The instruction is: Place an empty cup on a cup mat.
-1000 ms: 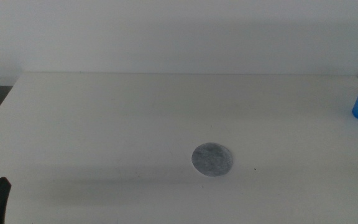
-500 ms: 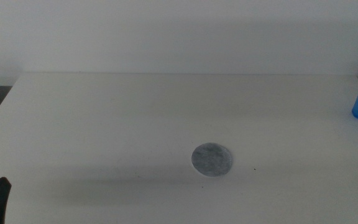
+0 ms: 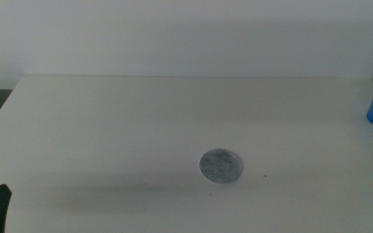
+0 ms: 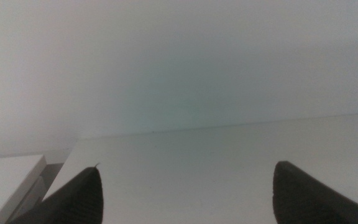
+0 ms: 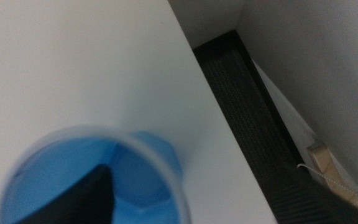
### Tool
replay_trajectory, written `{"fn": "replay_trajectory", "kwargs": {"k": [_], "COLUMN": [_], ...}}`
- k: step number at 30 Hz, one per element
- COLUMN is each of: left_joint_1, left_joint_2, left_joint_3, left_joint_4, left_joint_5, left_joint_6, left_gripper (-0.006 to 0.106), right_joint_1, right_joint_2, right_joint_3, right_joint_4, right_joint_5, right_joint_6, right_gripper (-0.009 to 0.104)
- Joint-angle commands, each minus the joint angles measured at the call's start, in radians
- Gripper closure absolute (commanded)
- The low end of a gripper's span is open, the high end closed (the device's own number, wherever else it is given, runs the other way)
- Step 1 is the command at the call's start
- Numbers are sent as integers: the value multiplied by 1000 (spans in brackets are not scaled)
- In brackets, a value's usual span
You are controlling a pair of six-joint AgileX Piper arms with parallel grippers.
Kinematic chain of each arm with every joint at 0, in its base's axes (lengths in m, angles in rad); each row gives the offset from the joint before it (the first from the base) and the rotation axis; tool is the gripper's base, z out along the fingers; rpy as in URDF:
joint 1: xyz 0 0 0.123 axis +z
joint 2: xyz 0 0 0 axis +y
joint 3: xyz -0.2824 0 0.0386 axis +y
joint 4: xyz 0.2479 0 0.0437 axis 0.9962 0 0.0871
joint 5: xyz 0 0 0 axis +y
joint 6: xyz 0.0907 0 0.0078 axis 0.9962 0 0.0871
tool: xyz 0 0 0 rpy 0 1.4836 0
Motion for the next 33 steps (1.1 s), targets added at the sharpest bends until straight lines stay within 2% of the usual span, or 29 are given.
{"fn": "replay_trajectory", "kwargs": {"k": [1,3,6,7,12,17,26,33], "left_joint_1": [-2,-2,-2,-2,-2,-2,-2,-2], "left_joint_2": [-4,-4,-4,-4,-4,-4,-4,-4], "left_joint_3": [0,0,0,0,0,0,0,0], "left_joint_4": [0,0,0,0,0,0,0,0], "left_joint_5": [-5,-5,-5,-5,-5,-5,-5,-5], "left_joint_6": [-3,-3,-3,-3,-3,-3,-3,-3], "left_gripper": [7,7,7,7,7,7,7,7], "right_joint_1": [-4,-4,0,7,81,218,580,786], "right_joint_2": [16,28,24,14,-88,-202,-361,-354], "right_joint_3": [-12,-12,-12,-12,-12,4,240,339], "right_joint_4": [-4,1,10,12,-2,0,1,1], "right_joint_5": [-24,-36,-34,-21,77,132,99,35], "right_joint_6": [-7,-7,-45,-59,-103,-117,-97,-40], "right_gripper": [39,55,94,97,97,97,97,97]}}
